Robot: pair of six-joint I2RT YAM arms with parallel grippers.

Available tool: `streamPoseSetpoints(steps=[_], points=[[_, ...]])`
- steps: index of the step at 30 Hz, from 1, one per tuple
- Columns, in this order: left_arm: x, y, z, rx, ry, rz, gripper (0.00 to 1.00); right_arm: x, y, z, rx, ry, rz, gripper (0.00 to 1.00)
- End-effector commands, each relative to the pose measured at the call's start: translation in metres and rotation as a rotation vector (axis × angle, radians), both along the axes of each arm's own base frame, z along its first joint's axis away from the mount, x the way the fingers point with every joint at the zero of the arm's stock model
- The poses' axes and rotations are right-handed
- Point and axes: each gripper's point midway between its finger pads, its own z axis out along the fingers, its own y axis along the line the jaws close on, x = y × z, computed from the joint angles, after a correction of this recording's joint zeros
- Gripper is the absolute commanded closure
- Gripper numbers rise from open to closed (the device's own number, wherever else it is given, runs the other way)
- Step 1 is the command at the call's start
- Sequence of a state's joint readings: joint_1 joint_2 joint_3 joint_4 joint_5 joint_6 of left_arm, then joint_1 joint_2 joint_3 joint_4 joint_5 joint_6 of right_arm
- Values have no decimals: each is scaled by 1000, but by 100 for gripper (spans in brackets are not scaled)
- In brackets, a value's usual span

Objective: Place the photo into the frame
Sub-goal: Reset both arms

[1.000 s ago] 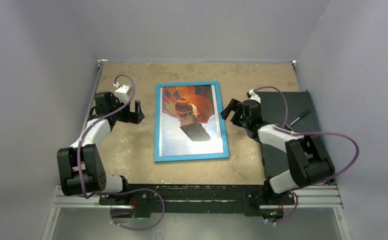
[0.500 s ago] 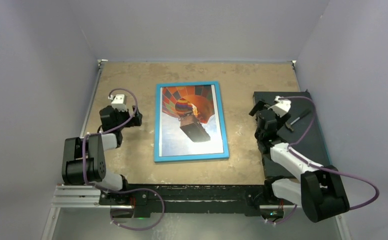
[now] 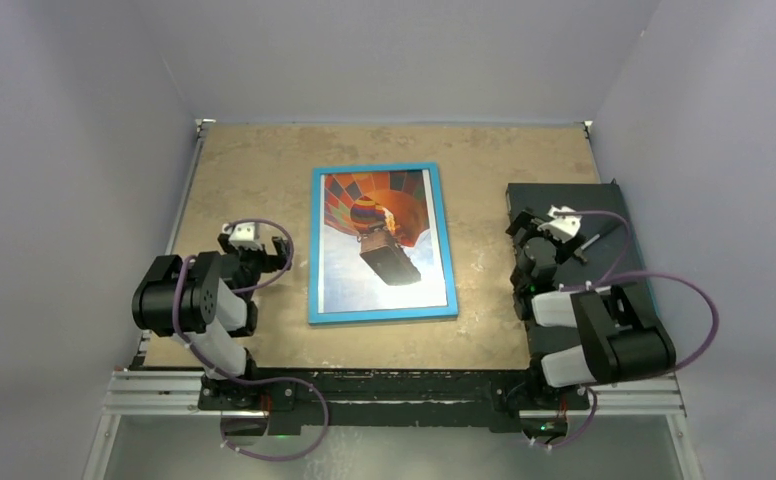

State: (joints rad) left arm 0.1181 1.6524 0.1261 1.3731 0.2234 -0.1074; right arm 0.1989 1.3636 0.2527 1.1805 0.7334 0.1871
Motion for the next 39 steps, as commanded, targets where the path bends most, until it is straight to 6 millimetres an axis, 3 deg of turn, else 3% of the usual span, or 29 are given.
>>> streamPoseSetpoints(steps=[1, 5, 6, 7, 10, 18, 39], points=[[18, 11, 31, 38, -118, 75, 0, 16, 7, 30, -43, -152, 73, 1], [33, 8, 23, 61, -63, 82, 0, 26, 31, 26, -130, -141, 255, 1], [34, 8, 22, 74, -52, 85, 0, 23, 31, 20, -128, -142, 260, 1], [34, 6, 22, 74, -54, 82, 0, 22, 25, 27, -142, -181, 231, 1], [35, 6, 23, 77, -56, 83, 0, 34, 25, 15, -117, -114, 247, 1], [36, 5, 22, 82, -53, 83, 0, 29, 13, 25, -128, -156, 202, 1], [38, 4, 20, 92, -38, 90, 0, 29, 13, 26, -129, -161, 200, 1]])
